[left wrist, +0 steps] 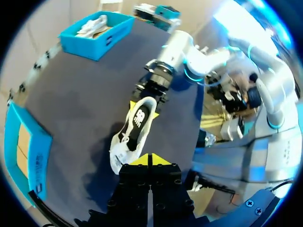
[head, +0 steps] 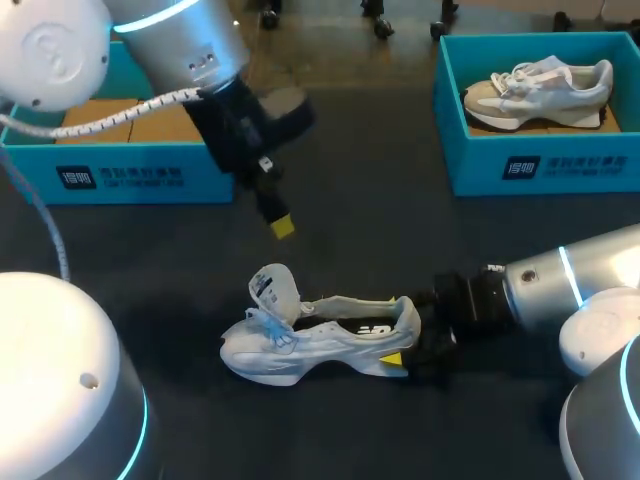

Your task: Take the shoe out of the shoebox, open the shoe tongue, remove and reinsert the insole, then place the shoe into the shoebox

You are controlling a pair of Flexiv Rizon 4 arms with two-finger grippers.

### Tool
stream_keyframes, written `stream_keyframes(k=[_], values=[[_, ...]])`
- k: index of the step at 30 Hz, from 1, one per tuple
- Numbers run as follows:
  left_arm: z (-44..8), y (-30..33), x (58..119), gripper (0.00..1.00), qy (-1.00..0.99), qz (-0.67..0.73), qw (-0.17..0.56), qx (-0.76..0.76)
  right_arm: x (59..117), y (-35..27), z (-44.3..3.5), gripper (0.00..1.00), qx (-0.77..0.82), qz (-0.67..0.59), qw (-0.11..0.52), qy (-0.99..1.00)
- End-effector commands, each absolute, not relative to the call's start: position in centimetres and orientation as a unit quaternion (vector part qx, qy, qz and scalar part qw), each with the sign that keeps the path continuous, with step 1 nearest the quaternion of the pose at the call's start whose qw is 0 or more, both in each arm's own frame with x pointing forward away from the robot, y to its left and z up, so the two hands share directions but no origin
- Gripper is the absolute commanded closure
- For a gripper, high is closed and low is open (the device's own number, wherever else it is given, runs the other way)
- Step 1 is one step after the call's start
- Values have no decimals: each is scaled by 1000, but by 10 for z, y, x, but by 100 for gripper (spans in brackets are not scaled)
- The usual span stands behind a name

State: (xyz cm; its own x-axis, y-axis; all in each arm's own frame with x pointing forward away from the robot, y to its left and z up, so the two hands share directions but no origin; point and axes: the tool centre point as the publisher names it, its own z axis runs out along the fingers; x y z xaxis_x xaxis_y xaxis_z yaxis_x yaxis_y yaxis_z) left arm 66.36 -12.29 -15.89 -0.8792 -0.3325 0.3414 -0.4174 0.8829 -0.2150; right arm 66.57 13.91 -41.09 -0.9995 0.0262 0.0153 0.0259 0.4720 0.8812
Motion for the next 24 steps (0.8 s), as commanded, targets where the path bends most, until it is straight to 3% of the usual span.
stream_keyframes(k=[1, 5, 6, 10, 22, 24], values=[[-160, -127, 672, 100, -960, 126, 160, 192, 665, 140, -410, 100, 15, 511, 0, 859], [-170, -132, 666, 100, -976, 158, 126, 81, 665, 140, -410, 100, 15, 511, 0, 859], [-176, -131, 660, 100, -977, 162, 136, 1, 665, 140, -410, 100, 15, 511, 0, 859], [-191, -152, 664, 100, -981, 107, 148, -64, 665, 140, -410, 100, 15, 511, 0, 859], [-191, -152, 664, 100, -981, 107, 148, -64, 665, 140, -410, 100, 15, 511, 0, 859], [-201, -163, 665, 100, -983, 115, 118, -81, 665, 140, -410, 100, 15, 511, 0, 859]])
